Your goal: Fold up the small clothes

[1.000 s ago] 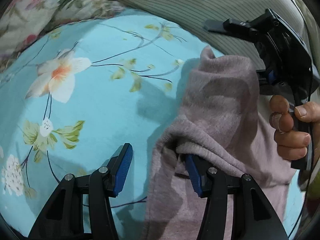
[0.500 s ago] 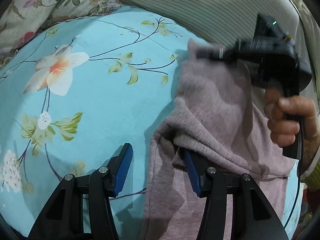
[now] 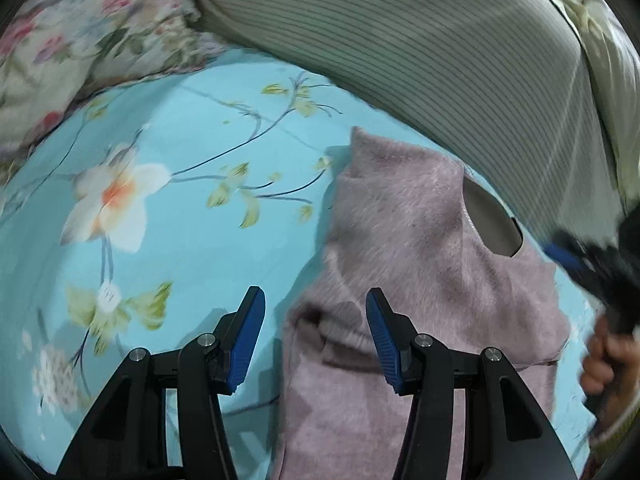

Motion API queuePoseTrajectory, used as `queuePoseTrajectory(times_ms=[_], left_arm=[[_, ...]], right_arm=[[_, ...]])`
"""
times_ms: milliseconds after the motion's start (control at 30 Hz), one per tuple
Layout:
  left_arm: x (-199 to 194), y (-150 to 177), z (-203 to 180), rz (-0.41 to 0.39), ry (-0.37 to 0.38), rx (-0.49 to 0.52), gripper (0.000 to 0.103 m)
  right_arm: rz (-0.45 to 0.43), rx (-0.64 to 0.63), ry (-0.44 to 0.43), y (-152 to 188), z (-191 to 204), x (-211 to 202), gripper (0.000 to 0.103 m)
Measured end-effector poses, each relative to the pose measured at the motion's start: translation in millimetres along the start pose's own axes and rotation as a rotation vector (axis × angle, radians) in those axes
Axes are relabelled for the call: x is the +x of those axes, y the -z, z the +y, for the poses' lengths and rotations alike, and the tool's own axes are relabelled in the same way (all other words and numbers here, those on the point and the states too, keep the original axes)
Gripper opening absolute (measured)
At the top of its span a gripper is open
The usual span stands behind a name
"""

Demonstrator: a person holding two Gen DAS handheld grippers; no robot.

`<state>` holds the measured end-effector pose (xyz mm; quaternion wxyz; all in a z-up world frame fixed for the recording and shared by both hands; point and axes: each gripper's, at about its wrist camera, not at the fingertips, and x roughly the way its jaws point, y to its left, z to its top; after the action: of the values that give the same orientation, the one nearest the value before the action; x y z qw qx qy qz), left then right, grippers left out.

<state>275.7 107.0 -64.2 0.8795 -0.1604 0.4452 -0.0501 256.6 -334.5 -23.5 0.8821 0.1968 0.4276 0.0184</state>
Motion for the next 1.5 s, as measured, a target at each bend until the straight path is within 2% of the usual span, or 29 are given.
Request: queuePoseTrajectory(times_ms=[67,167,333,400,467,500,633,667,733,933,1067,1133,1233,1333,1433,1500], left_arm=[[5.1,-4.5,-3.4,0.005,-0.014,0.021,0.053],[13.4,-8.7,-1.6,0.018,-0.034,0.034,0.053],[20.4,-10.8,-6.7,0.040,-0.052,0.077,0.053],[24.0,-9.7,-10.6,0.053,-0.071,0.102,0.053],[29.0,-9.7,-12.1,0.067,-0.072,0.106,0.053],[32.0,-9.5,-12.4,0.074,-0.076,0.108,0.053],[39.0,-8.9,-11.6,0.094,-0.085,0.109,0.053],[39.2,-9.0,-11.7,0.095,-0.086,0.110,0.053],[40.7,-8.7,-11.4,0.098,-0.088,0.110,0.055],[47.2,-5.5,-15.7,0.113,-0.074,0.108,0.055],[49.6,-0.4,-16.8,0.127,-0.078,0.121,0.056],[50.8,2.8,-12.3,0.142,-0.070,0.112,0.059],[49.4,6.8,-4.7,0.152,-0.060,0.102,0.061],[40.4,6.4,-3.2,0.148,-0.057,0.093,0.061],[24.1,-0.4,-5.0,0.102,-0.051,0.092,0.060],[17.3,-11.3,-9.4,0.071,-0.032,0.090,0.060]], right_arm=[[-0.025,0.091,0.065,12.2,-40.7,-26.1,0.044],[-0.019,0.171,0.108,22.0,-80.6,-41.8,0.044],[0.027,0.144,0.114,20.4,-83.7,-20.3,0.044],[0.053,0.134,0.151,24.2,-81.5,-8.5,0.043],[0.069,0.143,0.121,22.8,-80.1,-2.2,0.008],[0.051,0.139,0.108,20.0,-74.9,-5.5,0.007],[-0.192,0.042,0.023,5.0,-49.5,-68.2,0.007],[-0.234,0.017,0.047,3.1,-47.2,-82.1,0.007],[-0.214,0.012,0.092,3.0,-56.0,-81.1,0.007],[0.028,0.082,0.268,32.5,-110.4,-11.1,0.006],[0.010,0.085,0.291,39.9,-107.3,-14.5,0.007],[0.016,0.094,0.310,38.6,-106.0,-20.9,0.011],[-0.056,0.113,0.358,32.9,-96.6,-46.3,0.011],[-0.115,0.112,0.305,26.9,-90.5,-63.3,0.011],[-0.053,0.071,0.169,24.3,-74.1,-50.0,0.012],[-0.011,0.046,0.136,26.6,-65.3,-34.4,0.012]])
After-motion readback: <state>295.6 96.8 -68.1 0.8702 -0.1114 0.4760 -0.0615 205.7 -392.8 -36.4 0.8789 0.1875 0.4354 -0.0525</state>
